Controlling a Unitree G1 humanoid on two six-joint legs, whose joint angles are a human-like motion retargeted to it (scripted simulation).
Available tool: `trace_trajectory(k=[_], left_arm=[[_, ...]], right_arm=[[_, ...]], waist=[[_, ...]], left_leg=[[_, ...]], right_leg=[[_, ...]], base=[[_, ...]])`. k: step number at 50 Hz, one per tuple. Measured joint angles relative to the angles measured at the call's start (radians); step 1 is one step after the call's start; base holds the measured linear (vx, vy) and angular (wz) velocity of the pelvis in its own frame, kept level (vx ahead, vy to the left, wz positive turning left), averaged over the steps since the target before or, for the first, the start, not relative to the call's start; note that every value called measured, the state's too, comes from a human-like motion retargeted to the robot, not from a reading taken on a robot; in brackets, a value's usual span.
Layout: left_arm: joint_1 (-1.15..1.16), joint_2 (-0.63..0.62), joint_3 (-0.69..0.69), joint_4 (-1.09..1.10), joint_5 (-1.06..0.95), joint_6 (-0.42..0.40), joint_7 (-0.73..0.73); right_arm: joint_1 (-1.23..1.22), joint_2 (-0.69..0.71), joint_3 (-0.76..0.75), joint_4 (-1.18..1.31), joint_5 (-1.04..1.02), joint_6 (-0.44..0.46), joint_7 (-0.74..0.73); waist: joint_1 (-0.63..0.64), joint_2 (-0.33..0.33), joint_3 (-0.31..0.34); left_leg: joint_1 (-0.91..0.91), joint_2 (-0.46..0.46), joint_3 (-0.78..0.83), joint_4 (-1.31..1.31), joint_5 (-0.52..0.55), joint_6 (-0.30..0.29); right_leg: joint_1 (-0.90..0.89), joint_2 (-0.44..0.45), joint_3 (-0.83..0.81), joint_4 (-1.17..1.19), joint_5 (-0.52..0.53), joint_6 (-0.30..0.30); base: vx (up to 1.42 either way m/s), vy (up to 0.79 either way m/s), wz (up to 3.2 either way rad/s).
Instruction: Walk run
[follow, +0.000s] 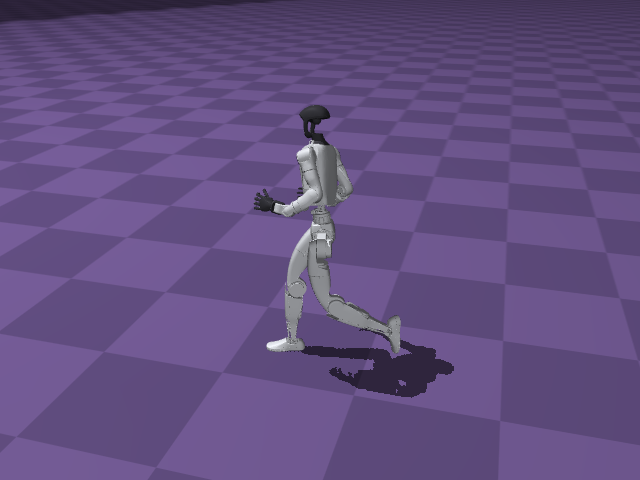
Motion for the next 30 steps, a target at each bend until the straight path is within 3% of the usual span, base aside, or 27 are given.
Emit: trace_trajectory(k=[3,5,7,8,10,11,12,13,15,16,17,18,20,21,22,23,25,26,28,30], left_arm=[[0.165,-0.032,0.022,0.233,0.057,-0.084,-0.031],[0.233,-0.113,0.019,0.298,-0.015,-0.13,-0.063],[0.294,-0.15,0.074,0.306,-0.019,-0.136,-0.105],[0.317,-0.158,0.105,0.304,0.0,-0.141,-0.1],[0.351,-0.168,0.152,0.289,0.021,-0.15,-0.053],[0.359,-0.167,0.163,0.281,0.025,-0.151,-0.031],[0.36,-0.163,0.172,0.272,0.028,-0.148,-0.015],[0.345,-0.15,0.181,0.258,0.029,-0.139,-0.01],[0.311,-0.121,0.19,0.219,0.028,-0.128,-0.013],[0.288,-0.101,0.192,0.185,0.026,-0.117,-0.009],[0.265,-0.084,0.191,0.15,0.024,-0.106,-0.001],[0.243,-0.071,0.182,0.111,0.023,-0.093,0.014],[0.183,-0.034,0.153,0.037,0.014,-0.061,0.053],[0.186,-0.031,0.092,0.029,0.013,-0.066,0.072],[0.161,-0.038,0.065,0.034,-0.001,-0.073,0.078],[0.079,-0.063,0.103,0.068,-0.042,-0.085,0.057],[-0.059,-0.136,0.093,0.093,-0.127,-0.088,0.03],[-0.095,-0.163,0.036,0.075,-0.152,-0.089,0.032],[-0.136,-0.189,-0.036,0.027,-0.162,-0.087,0.046],[-0.16,-0.174,-0.087,-0.019,-0.124,-0.077,0.082]], right_arm=[[-0.041,0.001,0.017,-0.007,0.016,0.009,-0.062],[-0.082,-0.029,0.056,-0.002,-0.003,0.019,-0.113],[-0.089,-0.035,0.058,-0.013,-0.053,0.006,-0.169],[-0.09,-0.035,0.047,-0.018,-0.077,-0.004,-0.194],[-0.091,-0.032,0.047,-0.026,-0.101,-0.02,-0.218],[-0.087,-0.026,0.05,-0.03,-0.103,-0.025,-0.214],[-0.087,-0.02,0.054,-0.032,-0.101,-0.028,-0.206],[-0.095,-0.013,0.058,-0.034,-0.093,-0.027,-0.188],[-0.118,-0.012,0.082,-0.039,-0.076,-0.018,-0.153],[-0.14,-0.013,0.102,-0.044,-0.061,-0.009,-0.13],[-0.16,-0.017,0.123,-0.049,-0.047,0.0,-0.108],[-0.176,-0.027,0.149,-0.055,-0.034,0.009,-0.091],[-0.196,-0.044,0.189,-0.063,0.002,0.035,-0.053],[-0.13,-0.041,0.191,-0.054,0.003,0.028,-0.023],[-0.081,-0.036,0.2,-0.039,0.009,0.025,0.005],[-0.064,-0.028,0.223,-0.015,0.029,0.031,0.029],[-0.05,-0.01,0.293,0.031,0.071,0.037,0.041],[-0.028,-0.009,0.287,0.043,0.06,0.032,0.047],[0.022,0.001,0.257,0.061,0.029,0.021,0.066],[0.063,0.019,0.223,0.069,0.013,0.013,0.074]], waist=[[0.109,0.038,-0.042],[0.302,-0.037,-0.093],[0.393,-0.066,-0.103],[0.425,-0.083,-0.1],[0.521,-0.144,-0.102],[0.549,-0.175,-0.095],[0.574,-0.198,-0.086],[0.595,-0.208,-0.077],[0.613,-0.211,-0.057],[0.591,-0.191,-0.048],[0.577,-0.165,-0.04],[0.58,-0.13,-0.033],[0.539,-0.108,-0.049],[0.553,-0.111,-0.066],[0.555,-0.12,-0.078],[0.534,-0.14,-0.081],[0.48,-0.132,-0.131],[0.453,-0.118,-0.155],[0.417,-0.086,-0.18],[0.358,-0.055,-0.177]], left_leg=[[-0.231,0.113,-0.014,0.378,-0.27,0.149],[-0.413,0.082,0.104,0.355,-0.384,0.211],[-0.544,0.143,0.138,0.214,-0.473,0.292],[-0.603,0.141,0.149,0.115,-0.498,0.333],[-0.69,0.095,0.191,-0.146,-0.547,0.388],[-0.688,0.048,0.192,-0.308,-0.575,0.41],[-0.687,0.013,0.176,-0.461,-0.599,0.425],[-0.691,0.001,0.128,-0.595,-0.619,0.425],[-0.705,0.05,0.135,-0.769,-0.678,0.329],[-0.694,0.069,0.124,-0.807,-0.691,0.31],[-0.681,0.086,0.116,-0.827,-0.687,0.324],[-0.66,0.1,0.11,-0.808,-0.647,0.4],[-0.678,0.167,0.109,-0.544,-0.607,0.524],[-0.665,0.011,-0.133,-0.434,-0.657,0.518],[-0.649,-0.061,-0.232,-0.33,-0.71,0.512],[-0.627,0.034,-0.045,-0.243,-0.768,0.503],[-0.512,0.044,-0.013,-0.263,-0.856,0.456],[-0.44,0.053,-0.021,-0.326,-0.843,0.426],[-0.313,0.042,-0.033,-0.446,-0.742,0.368],[-0.201,0.068,-0.021,-0.534,-0.544,0.282]], right_leg=[[0.117,0.107,-0.013,0.162,-0.187,-0.008],[0.249,0.12,0.048,0.087,-0.181,-0.056],[0.377,0.167,0.085,-0.003,-0.042,-0.014],[0.436,0.143,0.029,-0.054,0.096,0.047],[0.56,0.06,-0.065,-0.154,0.4,0.254],[0.594,0.031,-0.072,-0.105,0.456,0.374],[0.621,0.016,-0.105,-0.053,0.493,0.457],[0.633,0.031,-0.189,0.006,0.493,0.465],[0.674,0.106,-0.173,0.096,0.493,0.467],[0.697,0.158,-0.142,0.109,0.493,0.467],[0.725,0.198,-0.116,0.119,0.493,0.467],[0.759,0.215,-0.101,0.123,0.493,0.467],[0.743,0.241,-0.227,0.218,0.457,0.325],[0.715,0.254,-0.181,0.374,0.363,0.318],[0.672,0.244,-0.142,0.519,0.27,0.299],[0.597,0.187,-0.119,0.645,0.18,0.258],[0.409,0.17,-0.092,0.722,0.056,0.217],[0.336,0.164,-0.096,0.664,0.023,0.226],[0.217,0.107,-0.115,0.513,-0.011,0.228],[0.151,0.029,-0.151,0.287,-0.014,0.246]], base=[[2.88,-1.17,-0.93],[2.19,-0.42,-2.46],[2.5,-0.4,-1.0],[2.1,-0.39,-0.3],[2.18,-0.4,-0.69],[2.11,-0.49,-0.58],[1.63,-0.74,-0.19],[1.67,-0.96,-0.08],[2.06,-0.92,0.2],[2.24,-0.53,0.47],[2.45,-0.23,0.23],[2.69,-0.44,-0.04],[2.84,-0.67,0.15],[3.27,0.01,0.36],[3.29,0.36,0.11],[2.5,-0.06,-0.02],[1.81,-0.27,0.4],[2.06,-0.28,1.19],[1.91,-0.29,1.24],[1.58,-0.35,1.43]])
